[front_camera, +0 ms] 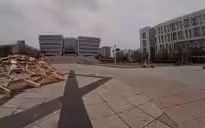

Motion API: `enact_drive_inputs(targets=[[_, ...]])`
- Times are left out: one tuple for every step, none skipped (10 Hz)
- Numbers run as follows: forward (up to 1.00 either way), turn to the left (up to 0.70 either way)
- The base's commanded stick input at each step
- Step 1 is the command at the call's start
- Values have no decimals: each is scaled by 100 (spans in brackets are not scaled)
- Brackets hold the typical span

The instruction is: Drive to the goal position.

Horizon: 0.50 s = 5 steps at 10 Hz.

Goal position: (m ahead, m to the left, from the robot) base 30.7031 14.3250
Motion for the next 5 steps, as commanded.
enact_drive_inputs(targets=[[0,0],[0,0],[0,0],[32,0],[100,0]])
